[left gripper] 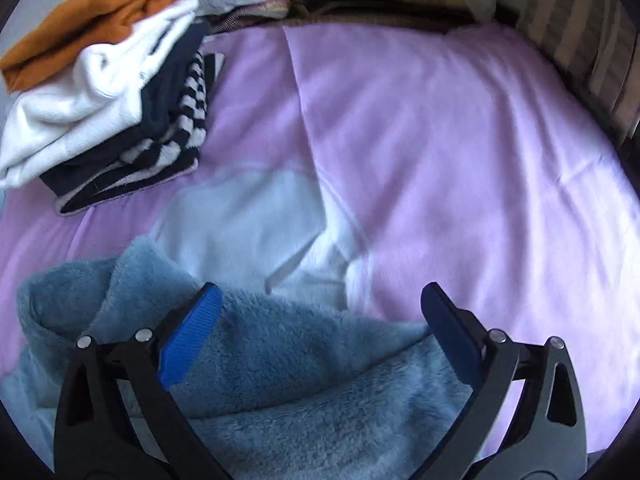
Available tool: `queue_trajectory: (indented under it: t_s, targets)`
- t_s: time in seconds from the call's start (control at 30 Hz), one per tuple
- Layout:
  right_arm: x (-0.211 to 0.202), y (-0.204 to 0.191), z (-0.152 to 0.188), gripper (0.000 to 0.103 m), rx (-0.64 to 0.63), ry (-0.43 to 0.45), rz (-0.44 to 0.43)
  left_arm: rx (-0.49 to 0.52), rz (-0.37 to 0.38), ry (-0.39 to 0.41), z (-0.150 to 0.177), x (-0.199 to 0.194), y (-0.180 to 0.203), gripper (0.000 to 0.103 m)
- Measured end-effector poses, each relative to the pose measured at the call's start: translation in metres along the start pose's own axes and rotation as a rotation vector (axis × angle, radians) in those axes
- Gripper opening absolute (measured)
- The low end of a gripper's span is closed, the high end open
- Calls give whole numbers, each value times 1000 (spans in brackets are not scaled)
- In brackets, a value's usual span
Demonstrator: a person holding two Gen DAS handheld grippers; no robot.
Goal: Fold small clothes
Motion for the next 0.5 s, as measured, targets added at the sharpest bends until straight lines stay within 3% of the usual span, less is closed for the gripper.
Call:
queue_trajectory:
  t_s: [0.07, 0.13, 0.3, 0.4, 0.43, 0.5]
  targets:
    - [-12, -5, -11, 20, -5, 79, -12, -52, 105, 17, -3, -26, -15, 101]
    - [-16, -12, -21, 20, -17, 118, -13, -50, 160, 51, 4, -57, -37, 101]
    - [12, -38, -40, 20, -47, 66, -52, -43, 191, 84, 63, -106, -101, 101]
    - [37, -32, -39, 19, -10, -4, -45, -51, 182, 21, 102, -87, -129, 101]
    - [39, -22, -35, 12, 2, -14, -12, -50, 163, 2, 112, -74, -135, 101]
    - [38, -5, -27, 0, 30, -21, -25, -45, 59, -35, 130, -44, -152, 101]
Point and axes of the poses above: each gripper's, at about its wrist camera, not at the fingertips, and x roughly the way its jaws point, y to its right, z to its underside, the point moved 8 cm from there along x, roughly the way its jaws point, and after that the axes turned 9 degrees about -z, right-handed, at the moved point
